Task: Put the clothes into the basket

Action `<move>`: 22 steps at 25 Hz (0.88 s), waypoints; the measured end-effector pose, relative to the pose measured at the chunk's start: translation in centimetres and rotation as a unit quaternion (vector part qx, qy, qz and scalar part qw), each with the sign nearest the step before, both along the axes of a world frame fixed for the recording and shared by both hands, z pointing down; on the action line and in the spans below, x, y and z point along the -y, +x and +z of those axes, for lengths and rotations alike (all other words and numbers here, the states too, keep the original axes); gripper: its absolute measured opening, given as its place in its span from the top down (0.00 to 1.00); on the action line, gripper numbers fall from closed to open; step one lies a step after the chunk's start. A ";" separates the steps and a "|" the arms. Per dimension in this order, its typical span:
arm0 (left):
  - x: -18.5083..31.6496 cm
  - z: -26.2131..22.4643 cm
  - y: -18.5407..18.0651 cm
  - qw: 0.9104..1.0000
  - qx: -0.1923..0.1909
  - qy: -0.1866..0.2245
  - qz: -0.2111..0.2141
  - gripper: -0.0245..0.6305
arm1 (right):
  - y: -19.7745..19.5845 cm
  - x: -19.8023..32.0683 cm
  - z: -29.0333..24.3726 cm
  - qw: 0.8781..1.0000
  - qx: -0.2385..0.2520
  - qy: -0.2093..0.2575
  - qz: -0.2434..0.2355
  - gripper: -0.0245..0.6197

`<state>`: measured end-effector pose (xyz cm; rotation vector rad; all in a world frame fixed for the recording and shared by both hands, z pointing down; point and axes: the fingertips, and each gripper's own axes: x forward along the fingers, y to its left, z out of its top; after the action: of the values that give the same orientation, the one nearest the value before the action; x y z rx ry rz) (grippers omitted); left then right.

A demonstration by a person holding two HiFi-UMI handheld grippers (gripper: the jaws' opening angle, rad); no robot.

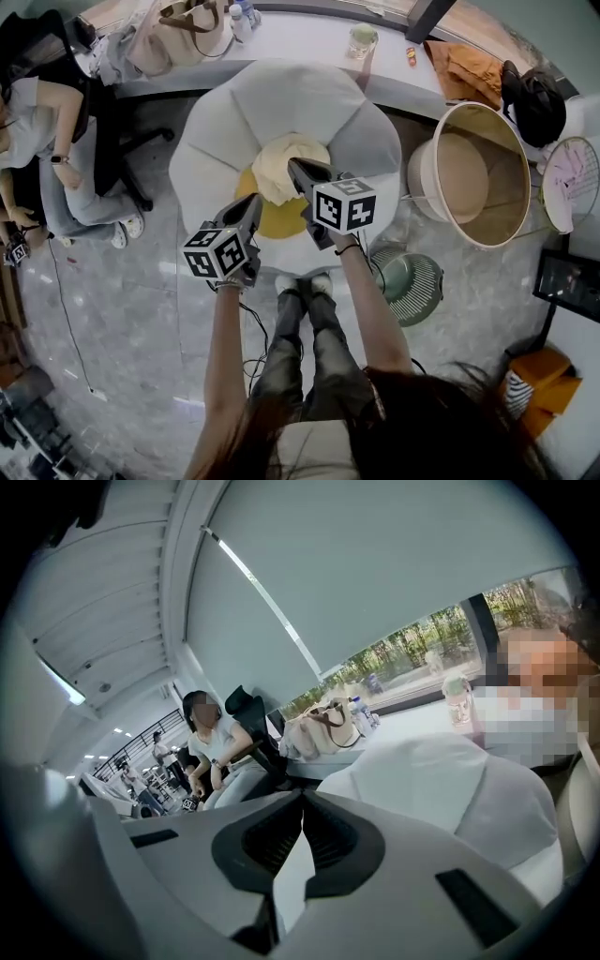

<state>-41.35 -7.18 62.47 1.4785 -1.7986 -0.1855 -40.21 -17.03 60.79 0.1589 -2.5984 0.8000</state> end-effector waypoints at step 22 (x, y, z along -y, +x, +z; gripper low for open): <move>2.3 13.7 -1.9 0.997 -0.050 -0.049 0.033 0.95 | -2.1 1.1 17.0 0.992 -0.103 -0.064 -0.043 0.94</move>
<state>-43.29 -9.45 76.21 1.4313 -1.6535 -0.1340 -42.28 -18.11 77.79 0.0850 -2.3381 0.8667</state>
